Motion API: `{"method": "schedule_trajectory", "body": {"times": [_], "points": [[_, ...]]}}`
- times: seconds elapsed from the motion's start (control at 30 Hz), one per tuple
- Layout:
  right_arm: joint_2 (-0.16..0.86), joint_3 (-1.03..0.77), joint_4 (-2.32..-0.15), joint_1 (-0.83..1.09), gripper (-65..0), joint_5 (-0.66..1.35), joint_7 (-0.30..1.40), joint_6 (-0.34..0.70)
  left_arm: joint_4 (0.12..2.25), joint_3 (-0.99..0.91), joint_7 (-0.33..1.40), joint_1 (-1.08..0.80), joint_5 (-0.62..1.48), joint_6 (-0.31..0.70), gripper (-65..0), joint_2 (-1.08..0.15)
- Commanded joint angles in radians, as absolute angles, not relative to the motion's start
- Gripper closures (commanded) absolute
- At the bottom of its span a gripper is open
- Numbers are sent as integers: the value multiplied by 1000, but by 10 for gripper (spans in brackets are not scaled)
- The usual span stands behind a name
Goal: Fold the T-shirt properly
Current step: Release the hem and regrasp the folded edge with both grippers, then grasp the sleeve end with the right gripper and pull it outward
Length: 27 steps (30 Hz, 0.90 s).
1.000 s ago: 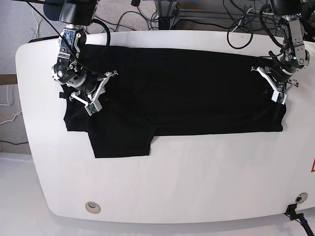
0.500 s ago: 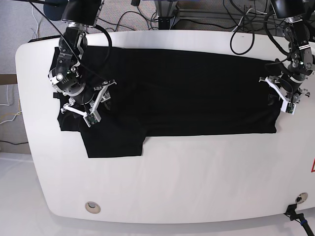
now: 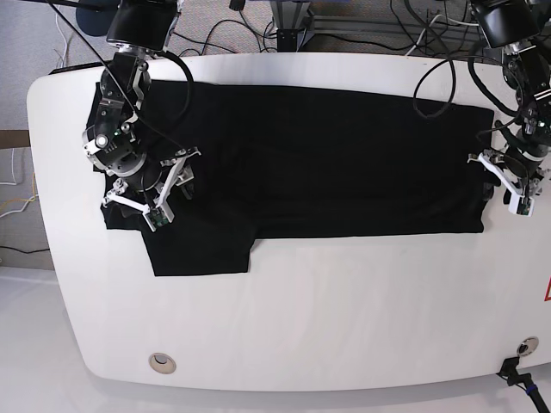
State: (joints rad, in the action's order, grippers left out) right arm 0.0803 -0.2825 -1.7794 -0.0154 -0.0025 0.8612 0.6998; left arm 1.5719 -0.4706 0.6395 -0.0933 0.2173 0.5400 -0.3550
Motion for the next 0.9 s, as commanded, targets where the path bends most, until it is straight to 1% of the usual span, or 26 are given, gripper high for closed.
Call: {"method": "schedule_trajectory", "body": {"times": [0.0, 0.17, 0.3, 0.33, 0.37, 0.43, 0.47, 0.5, 0.63, 0.77, 0.87], "points": [[87, -285, -1770, -39, -407, 7, 835, 698, 1535, -461, 625, -54, 225, 541, -265, -371], [93, -292, -1678, -124, -407, 5, 834, 698, 1442, -443, 622, -21, 226, 541, -265, -371], [94, -292, -1609, -214, -407, 4, 834, 698, 1429, -443, 621, -10, 225, 541, -258, -369], [97, -292, -1578, -239, -407, 2, 834, 698, 1429, -443, 621, -10, 223, 541, -231, -369], [110, -292, -1544, -266, -407, 2, 831, 698, 1428, -443, 621, -10, 223, 541, -189, -369], [128, -292, -1458, -325, -410, 4, 779, 698, 1428, -443, 621, -10, 225, 541, -88, -369], [133, -291, -1400, -354, -410, 4, 742, 693, 1428, -443, 621, -12, 225, 541, -56, -369], [150, -291, -1340, -387, -410, 4, 702, 676, 1428, -443, 621, -13, 225, 541, -38, -369], [208, -291, -1049, -521, -410, 8, 568, 628, 1428, -443, 621, -16, 225, 542, 0, -371], [251, -292, -791, -615, -410, 13, 432, 610, 1428, -443, 621, -25, 226, 542, 0, -371], [271, -292, -690, -638, -410, 13, 346, 575, 1428, -443, 621, -24, 226, 542, 0, -371]]}}
